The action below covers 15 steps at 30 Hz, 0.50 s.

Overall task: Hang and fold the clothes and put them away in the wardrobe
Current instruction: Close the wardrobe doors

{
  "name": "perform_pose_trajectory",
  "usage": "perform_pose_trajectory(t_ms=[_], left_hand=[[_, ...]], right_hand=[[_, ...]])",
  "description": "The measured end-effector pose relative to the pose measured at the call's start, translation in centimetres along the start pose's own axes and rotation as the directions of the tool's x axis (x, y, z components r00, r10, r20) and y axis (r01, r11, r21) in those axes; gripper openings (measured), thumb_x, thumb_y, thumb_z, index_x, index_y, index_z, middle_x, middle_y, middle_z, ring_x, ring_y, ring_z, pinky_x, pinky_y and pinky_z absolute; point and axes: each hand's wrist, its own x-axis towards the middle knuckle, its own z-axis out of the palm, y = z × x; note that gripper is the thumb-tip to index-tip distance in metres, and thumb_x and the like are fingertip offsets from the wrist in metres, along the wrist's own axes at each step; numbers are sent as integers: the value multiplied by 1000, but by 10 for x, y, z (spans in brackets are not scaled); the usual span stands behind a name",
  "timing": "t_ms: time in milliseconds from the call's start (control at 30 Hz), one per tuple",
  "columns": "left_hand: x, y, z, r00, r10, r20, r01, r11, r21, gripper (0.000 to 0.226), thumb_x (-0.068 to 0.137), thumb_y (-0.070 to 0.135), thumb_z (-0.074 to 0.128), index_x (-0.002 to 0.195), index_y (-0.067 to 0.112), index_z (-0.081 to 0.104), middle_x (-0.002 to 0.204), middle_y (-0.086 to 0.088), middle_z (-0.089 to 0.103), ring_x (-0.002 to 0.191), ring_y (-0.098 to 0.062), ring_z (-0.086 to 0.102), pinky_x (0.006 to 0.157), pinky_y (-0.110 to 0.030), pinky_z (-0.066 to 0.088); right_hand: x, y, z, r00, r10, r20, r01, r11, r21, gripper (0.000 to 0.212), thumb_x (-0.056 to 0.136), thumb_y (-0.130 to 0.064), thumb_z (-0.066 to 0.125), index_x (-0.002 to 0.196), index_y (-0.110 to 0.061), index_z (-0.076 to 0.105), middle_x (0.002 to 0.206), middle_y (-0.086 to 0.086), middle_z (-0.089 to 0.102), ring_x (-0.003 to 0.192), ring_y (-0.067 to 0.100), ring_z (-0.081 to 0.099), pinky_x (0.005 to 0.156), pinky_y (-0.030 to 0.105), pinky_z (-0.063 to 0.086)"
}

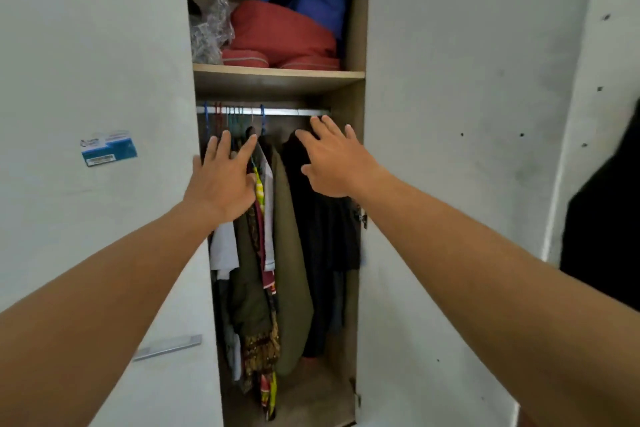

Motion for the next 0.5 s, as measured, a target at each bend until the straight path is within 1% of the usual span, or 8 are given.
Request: perform_pose_trajectory(t_ms=[167, 267, 400, 500], left_hand=[[-8, 89, -19, 990, 130, 49, -122, 983, -135, 67, 105, 38, 41, 160, 34, 3, 167, -14, 0, 153, -36, -2, 120, -60, 11], [-11, 146, -28, 978, 197, 76, -176, 960, -220, 66, 105, 36, 39, 160, 35, 2, 167, -12, -1, 154, -34, -3, 121, -59, 10], [-17, 218, -31, 956, 283, 79, -247, 921, -301, 64, 106, 37, 38, 159, 38, 2, 168, -9, 1, 154, -31, -3, 121, -58, 9], [-19, 265, -26, 938, 335, 85, -288, 894, -342, 64, 107, 36, 36, 158, 40, 0, 168, -7, 2, 155, -30, 0, 122, -57, 11]], right_hand=[[-82, 56, -49, 995, 100, -23, -102, 985, -137, 64, 103, -29, 45, 160, -15, 18, 168, 15, 6, 156, 33, -1, 124, 57, 11], [-124, 88, -74, 989, 127, -73, -139, 972, -190, 61, 104, -28, 44, 159, -15, 21, 168, 16, 9, 156, 32, 2, 125, 55, 12], [-168, 132, -100, 967, 193, -165, -224, 954, -198, 57, 102, -24, 46, 155, -14, 30, 167, 16, 16, 155, 33, 8, 124, 52, 16], [-195, 163, -108, 945, 262, -197, -297, 938, -180, 58, 100, -22, 48, 155, -12, 29, 166, 17, 17, 154, 34, 11, 124, 52, 17]])
